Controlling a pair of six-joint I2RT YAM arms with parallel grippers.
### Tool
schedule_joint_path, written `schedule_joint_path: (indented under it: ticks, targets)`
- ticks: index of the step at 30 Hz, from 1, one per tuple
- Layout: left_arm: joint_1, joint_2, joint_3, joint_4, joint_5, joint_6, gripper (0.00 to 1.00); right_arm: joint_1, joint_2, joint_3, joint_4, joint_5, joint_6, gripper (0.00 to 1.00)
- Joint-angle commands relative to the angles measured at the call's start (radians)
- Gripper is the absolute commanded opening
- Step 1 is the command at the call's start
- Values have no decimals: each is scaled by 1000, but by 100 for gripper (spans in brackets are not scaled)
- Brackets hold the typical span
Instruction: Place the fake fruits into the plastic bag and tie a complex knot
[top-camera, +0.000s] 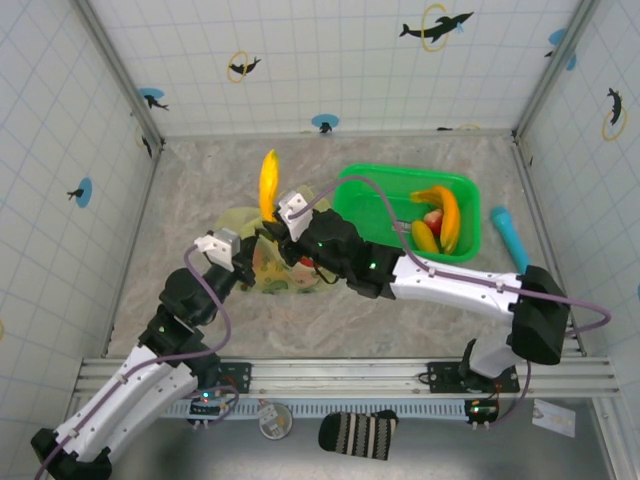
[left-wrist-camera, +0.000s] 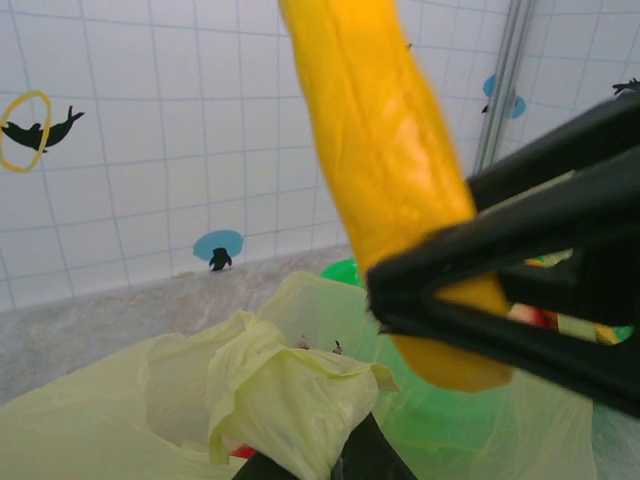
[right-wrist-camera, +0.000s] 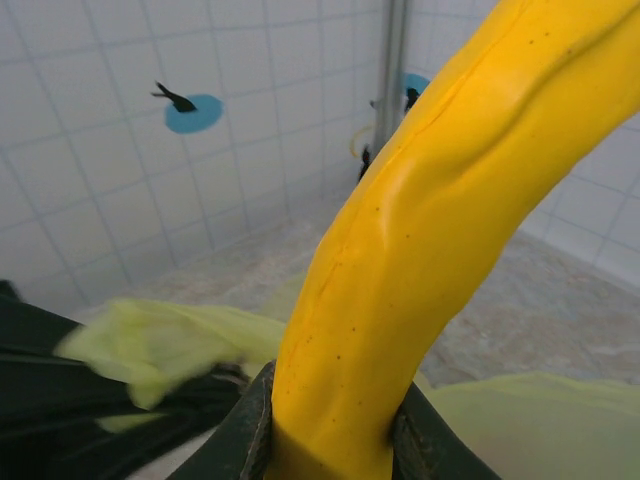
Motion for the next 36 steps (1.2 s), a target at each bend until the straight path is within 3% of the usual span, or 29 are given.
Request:
schedule_joint_path:
  ticks: [1,13,21,28,36]
  targets:
    - [-6,-21,-10,21,-28,26,0,-14,32,-41,72,157,-4,22]
    - [-6,-33,-13,24,-34,25,0,-57,97,-104,12,104,90,27]
    - [-7,-29,-13,24,-32,27,0,-50,108,-88,-8,59,110,57]
    - [-7,-21,-13,24,-29,28,0,-41,16,-85,-2,27,98,57]
    - [-6,-11,-12,22,-30,31,0,-35,-199,-51,-5,-63,71,54]
